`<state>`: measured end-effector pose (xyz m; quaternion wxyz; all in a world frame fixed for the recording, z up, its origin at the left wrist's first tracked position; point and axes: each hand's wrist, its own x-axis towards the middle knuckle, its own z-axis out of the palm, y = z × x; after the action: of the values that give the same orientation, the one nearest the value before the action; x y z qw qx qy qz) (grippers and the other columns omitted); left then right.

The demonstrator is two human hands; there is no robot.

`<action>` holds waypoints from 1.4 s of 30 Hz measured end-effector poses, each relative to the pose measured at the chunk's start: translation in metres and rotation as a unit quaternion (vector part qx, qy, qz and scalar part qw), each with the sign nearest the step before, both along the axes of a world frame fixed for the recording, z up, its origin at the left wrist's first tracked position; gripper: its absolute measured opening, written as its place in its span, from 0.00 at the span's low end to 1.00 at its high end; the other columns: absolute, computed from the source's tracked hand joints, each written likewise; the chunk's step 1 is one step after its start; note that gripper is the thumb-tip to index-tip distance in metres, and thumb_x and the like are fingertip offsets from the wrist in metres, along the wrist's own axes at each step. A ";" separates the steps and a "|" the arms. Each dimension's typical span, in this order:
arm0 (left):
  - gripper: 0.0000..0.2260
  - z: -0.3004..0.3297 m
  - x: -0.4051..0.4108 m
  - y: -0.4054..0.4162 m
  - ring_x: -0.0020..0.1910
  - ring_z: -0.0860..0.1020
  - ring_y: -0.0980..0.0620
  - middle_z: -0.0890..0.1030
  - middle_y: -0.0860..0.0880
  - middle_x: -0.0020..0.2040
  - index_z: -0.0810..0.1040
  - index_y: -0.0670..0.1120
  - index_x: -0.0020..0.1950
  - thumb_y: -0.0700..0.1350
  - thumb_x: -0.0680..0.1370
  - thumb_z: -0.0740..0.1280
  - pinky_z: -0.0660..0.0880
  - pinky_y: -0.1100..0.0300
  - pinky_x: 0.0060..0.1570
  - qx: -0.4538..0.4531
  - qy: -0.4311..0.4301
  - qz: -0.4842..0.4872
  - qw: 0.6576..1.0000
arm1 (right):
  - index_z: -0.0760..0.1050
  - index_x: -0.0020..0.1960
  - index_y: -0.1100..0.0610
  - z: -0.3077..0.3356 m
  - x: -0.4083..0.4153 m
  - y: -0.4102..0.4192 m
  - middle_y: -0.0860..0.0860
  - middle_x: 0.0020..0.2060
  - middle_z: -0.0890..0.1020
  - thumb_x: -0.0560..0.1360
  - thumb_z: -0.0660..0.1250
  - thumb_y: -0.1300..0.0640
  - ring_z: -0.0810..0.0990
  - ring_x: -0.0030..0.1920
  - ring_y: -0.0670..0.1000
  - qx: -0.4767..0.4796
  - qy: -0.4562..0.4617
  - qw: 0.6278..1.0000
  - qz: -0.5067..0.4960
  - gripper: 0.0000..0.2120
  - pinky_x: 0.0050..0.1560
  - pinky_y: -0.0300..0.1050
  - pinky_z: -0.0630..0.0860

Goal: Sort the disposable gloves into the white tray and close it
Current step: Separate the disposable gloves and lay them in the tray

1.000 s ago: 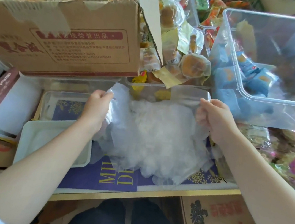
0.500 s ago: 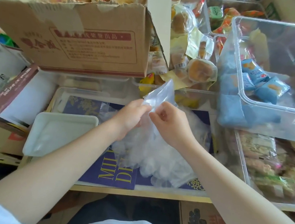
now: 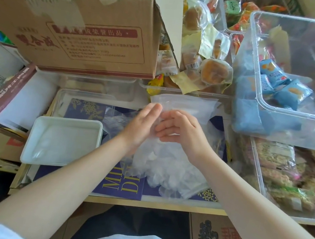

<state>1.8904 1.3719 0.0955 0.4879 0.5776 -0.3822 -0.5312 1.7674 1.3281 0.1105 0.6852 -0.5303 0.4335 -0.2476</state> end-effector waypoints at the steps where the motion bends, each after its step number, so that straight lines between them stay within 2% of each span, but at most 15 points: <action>1: 0.10 0.001 0.001 0.001 0.44 0.77 0.67 0.77 0.57 0.49 0.71 0.54 0.55 0.54 0.76 0.58 0.72 0.72 0.43 -0.003 0.017 -0.012 1.000 | 0.76 0.48 0.61 0.000 -0.001 -0.001 0.57 0.35 0.81 0.77 0.51 0.65 0.80 0.35 0.53 -0.009 -0.001 1.000 0.004 0.14 0.40 0.47 0.77; 6: 0.08 0.002 0.005 0.003 0.42 0.82 0.57 0.84 0.53 0.41 0.76 0.47 0.54 0.42 0.75 0.64 0.76 0.66 0.43 -0.013 0.042 -0.060 0.997 | 0.78 0.48 0.57 -0.003 -0.008 -0.004 0.50 0.32 0.79 0.72 0.57 0.69 0.75 0.30 0.45 -0.146 0.072 0.986 0.030 0.14 0.32 0.37 0.69; 10: 0.10 -0.005 0.016 0.002 0.47 0.79 0.63 0.82 0.58 0.46 0.78 0.50 0.51 0.37 0.79 0.60 0.72 0.67 0.52 -0.011 -0.006 -0.024 1.000 | 0.74 0.51 0.51 -0.011 -0.025 -0.008 0.46 0.38 0.77 0.74 0.68 0.61 0.72 0.34 0.43 -0.299 0.149 0.935 -0.115 0.09 0.38 0.36 0.69; 12: 0.10 -0.005 0.020 0.002 0.48 0.78 0.65 0.81 0.58 0.47 0.78 0.49 0.50 0.37 0.79 0.60 0.71 0.68 0.55 -0.008 -0.018 -0.019 1.000 | 0.68 0.62 0.51 -0.011 -0.032 -0.012 0.47 0.52 0.74 0.71 0.72 0.54 0.73 0.46 0.41 -0.273 0.140 0.933 -0.188 0.22 0.50 0.36 0.70; 15: 0.10 -0.002 0.029 0.005 0.50 0.78 0.63 0.83 0.58 0.44 0.79 0.48 0.48 0.38 0.79 0.59 0.70 0.68 0.57 -0.024 -0.016 -0.042 0.999 | 0.60 0.71 0.47 -0.011 -0.040 -0.025 0.48 0.67 0.68 0.68 0.75 0.48 0.69 0.65 0.48 -0.150 0.130 0.970 -0.141 0.37 0.66 0.45 0.68; 17: 0.10 0.003 0.033 0.007 0.49 0.78 0.62 0.83 0.59 0.42 0.79 0.47 0.48 0.40 0.80 0.57 0.68 0.65 0.61 -0.021 -0.006 -0.049 0.999 | 0.71 0.64 0.46 -0.006 -0.043 -0.031 0.50 0.62 0.76 0.65 0.75 0.46 0.76 0.61 0.52 -0.068 0.107 0.990 -0.054 0.29 0.61 0.53 0.74; 20: 0.13 0.007 0.036 0.008 0.47 0.79 0.62 0.83 0.57 0.40 0.78 0.45 0.47 0.43 0.81 0.55 0.68 0.65 0.60 -0.021 -0.028 -0.055 0.998 | 0.81 0.45 0.55 0.001 -0.042 -0.034 0.49 0.40 0.85 0.72 0.70 0.53 0.83 0.42 0.48 -0.059 0.064 0.996 0.024 0.06 0.47 0.44 0.78; 24: 0.13 0.015 0.037 0.008 0.40 0.80 0.61 0.83 0.56 0.37 0.78 0.44 0.45 0.44 0.81 0.56 0.73 0.70 0.46 0.007 -0.020 -0.032 0.999 | 0.79 0.36 0.59 0.006 -0.037 -0.034 0.47 0.27 0.81 0.76 0.65 0.55 0.78 0.29 0.45 -0.080 0.044 0.996 0.018 0.12 0.34 0.36 0.74; 27: 0.03 0.014 0.044 0.010 0.41 0.79 0.60 0.82 0.57 0.39 0.79 0.48 0.46 0.44 0.76 0.66 0.72 0.64 0.49 0.040 -0.110 -0.113 0.987 | 0.76 0.35 0.57 0.005 -0.036 -0.039 0.46 0.26 0.79 0.78 0.63 0.56 0.76 0.28 0.44 -0.058 0.037 0.997 -0.027 0.14 0.32 0.36 0.74; 29: 0.04 0.014 0.049 0.013 0.41 0.79 0.62 0.82 0.56 0.41 0.79 0.49 0.47 0.41 0.76 0.67 0.72 0.65 0.48 0.074 -0.152 -0.163 0.972 | 0.72 0.34 0.56 0.005 -0.038 -0.040 0.46 0.25 0.76 0.80 0.60 0.56 0.74 0.26 0.43 -0.028 0.030 0.998 -0.043 0.16 0.29 0.35 0.72; 32: 0.05 0.014 0.055 0.022 0.40 0.80 0.53 0.82 0.46 0.42 0.77 0.44 0.49 0.38 0.79 0.62 0.75 0.65 0.43 0.112 -0.104 -0.240 0.959 | 0.73 0.33 0.57 0.008 -0.045 -0.040 0.45 0.24 0.77 0.81 0.57 0.59 0.75 0.25 0.43 0.036 -0.008 0.999 -0.037 0.18 0.27 0.33 0.72; 34: 0.07 0.012 0.060 0.026 0.37 0.80 0.52 0.82 0.46 0.39 0.77 0.43 0.49 0.38 0.80 0.59 0.75 0.64 0.41 0.151 -0.085 -0.260 0.950 | 0.81 0.37 0.58 0.009 -0.051 -0.039 0.50 0.30 0.83 0.81 0.56 0.61 0.80 0.30 0.46 0.059 -0.036 0.998 0.005 0.19 0.30 0.35 0.76; 37: 0.08 0.011 0.065 0.026 0.49 0.79 0.61 0.84 0.53 0.47 0.80 0.47 0.52 0.41 0.80 0.62 0.70 0.71 0.51 0.204 -0.191 -0.303 0.911 | 0.81 0.45 0.61 0.003 -0.053 -0.036 0.52 0.38 0.85 0.81 0.55 0.60 0.81 0.35 0.47 0.040 -0.019 0.998 0.054 0.16 0.34 0.36 0.76; 39: 0.07 0.007 0.061 0.023 0.56 0.76 0.64 0.81 0.58 0.55 0.79 0.51 0.55 0.46 0.78 0.65 0.67 0.69 0.59 0.184 -0.229 -0.268 0.918 | 0.81 0.46 0.59 -0.001 -0.049 -0.033 0.51 0.41 0.85 0.81 0.56 0.59 0.81 0.38 0.47 0.027 -0.007 0.997 0.071 0.15 0.38 0.37 0.75; 42: 0.13 0.005 0.050 0.014 0.56 0.76 0.60 0.79 0.55 0.57 0.77 0.52 0.56 0.54 0.74 0.65 0.68 0.63 0.61 0.105 -0.203 -0.119 0.966 | 0.81 0.46 0.58 -0.004 -0.042 -0.025 0.49 0.40 0.85 0.81 0.56 0.59 0.81 0.38 0.44 0.002 0.016 0.995 0.100 0.14 0.39 0.36 0.73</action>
<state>1.9404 1.3859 0.1003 0.2700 0.6720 -0.4808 -0.4944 1.7257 1.3028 0.1064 0.7006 -0.5737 0.3896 -0.1682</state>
